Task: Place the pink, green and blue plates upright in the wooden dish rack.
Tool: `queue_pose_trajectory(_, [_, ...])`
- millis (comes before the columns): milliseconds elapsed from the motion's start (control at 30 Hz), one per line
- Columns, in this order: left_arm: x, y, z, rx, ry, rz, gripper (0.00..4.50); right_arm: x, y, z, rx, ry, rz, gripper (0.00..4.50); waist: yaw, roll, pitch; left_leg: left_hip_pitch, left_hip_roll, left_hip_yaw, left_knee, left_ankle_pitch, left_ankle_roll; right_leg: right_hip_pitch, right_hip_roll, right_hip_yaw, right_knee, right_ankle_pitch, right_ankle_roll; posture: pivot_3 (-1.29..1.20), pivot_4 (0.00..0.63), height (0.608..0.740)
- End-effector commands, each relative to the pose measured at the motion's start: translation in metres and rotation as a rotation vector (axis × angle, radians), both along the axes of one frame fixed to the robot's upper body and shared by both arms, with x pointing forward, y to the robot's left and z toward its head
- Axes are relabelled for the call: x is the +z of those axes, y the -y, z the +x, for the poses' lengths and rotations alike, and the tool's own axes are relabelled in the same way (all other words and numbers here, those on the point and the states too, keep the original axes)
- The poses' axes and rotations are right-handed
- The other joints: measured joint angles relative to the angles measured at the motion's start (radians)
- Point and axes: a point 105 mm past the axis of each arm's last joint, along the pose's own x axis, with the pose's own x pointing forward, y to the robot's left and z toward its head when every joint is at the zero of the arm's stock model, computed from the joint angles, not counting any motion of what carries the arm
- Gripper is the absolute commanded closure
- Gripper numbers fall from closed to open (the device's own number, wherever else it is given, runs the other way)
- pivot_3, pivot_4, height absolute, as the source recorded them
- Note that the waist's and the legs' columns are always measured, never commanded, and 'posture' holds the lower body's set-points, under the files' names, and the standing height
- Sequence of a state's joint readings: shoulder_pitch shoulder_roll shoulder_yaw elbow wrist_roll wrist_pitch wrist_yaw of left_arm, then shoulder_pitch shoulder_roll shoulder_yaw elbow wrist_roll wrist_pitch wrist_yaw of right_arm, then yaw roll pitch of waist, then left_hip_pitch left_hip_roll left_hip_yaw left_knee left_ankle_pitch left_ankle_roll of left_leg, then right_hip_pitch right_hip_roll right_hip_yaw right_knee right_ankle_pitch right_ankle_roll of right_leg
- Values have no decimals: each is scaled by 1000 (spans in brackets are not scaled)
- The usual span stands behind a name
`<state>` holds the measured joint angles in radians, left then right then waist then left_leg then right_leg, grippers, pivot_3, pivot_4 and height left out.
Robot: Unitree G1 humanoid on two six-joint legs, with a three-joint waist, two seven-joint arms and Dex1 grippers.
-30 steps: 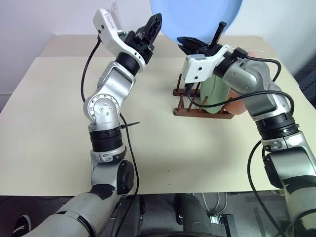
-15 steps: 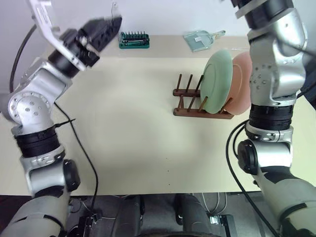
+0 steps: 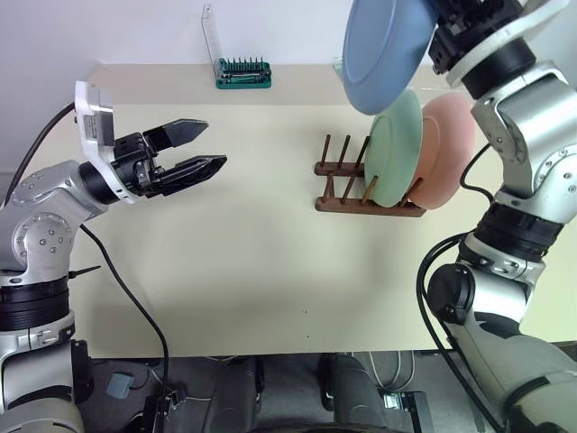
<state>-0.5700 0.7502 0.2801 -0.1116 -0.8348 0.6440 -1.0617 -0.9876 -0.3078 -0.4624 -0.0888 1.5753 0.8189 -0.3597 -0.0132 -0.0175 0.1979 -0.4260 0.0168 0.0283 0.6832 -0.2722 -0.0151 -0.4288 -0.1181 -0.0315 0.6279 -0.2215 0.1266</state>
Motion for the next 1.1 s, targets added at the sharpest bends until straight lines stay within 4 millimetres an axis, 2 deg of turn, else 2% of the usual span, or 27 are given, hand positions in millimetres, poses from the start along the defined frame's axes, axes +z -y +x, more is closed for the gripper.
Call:
queue_pose_trajectory(33, [11, 8, -10, -51, 62, 33, 73, 8, 6, -11, -18, 28, 50, 4500, 0, 0, 0, 0, 0, 0, 0, 0, 0, 0, 0, 0, 0, 0, 0, 0, 150, 724])
queue_pose_trajectory(167, [10, 5, -12, -62, 90, 59, 73, -4, 11, -8, -25, -31, 70, 4500, -2, 0, 0, 0, 0, 0, 0, 0, 0, 0, 0, 0, 0, 0, 0, 0, 150, 724])
queue_pose_trajectory(367, [10, 2, -10, -45, 137, 67, 73, -10, 11, -10, -4, -63, 88, 4500, -2, 0, 0, 0, 0, 0, 0, 0, 0, 0, 0, 0, 0, 0, 0, 0, 150, 724])
queue_pose_trajectory(867, [9, 6, -8, -51, 153, 74, 73, -39, 0, -7, 1, -124, 27, 4500, -1, 0, 0, 0, 0, 0, 0, 0, 1, 0, 0, 0, 0, 0, 0, 0, 150, 724])
queue_pose_trajectory(1100, [10, 6, -8, -49, 159, 74, 73, -45, -4, -5, -3, -140, 28, 4500, -1, 0, 0, 0, 0, 0, 0, 0, 1, 0, 0, 0, 0, 0, 0, 0, 150, 724])
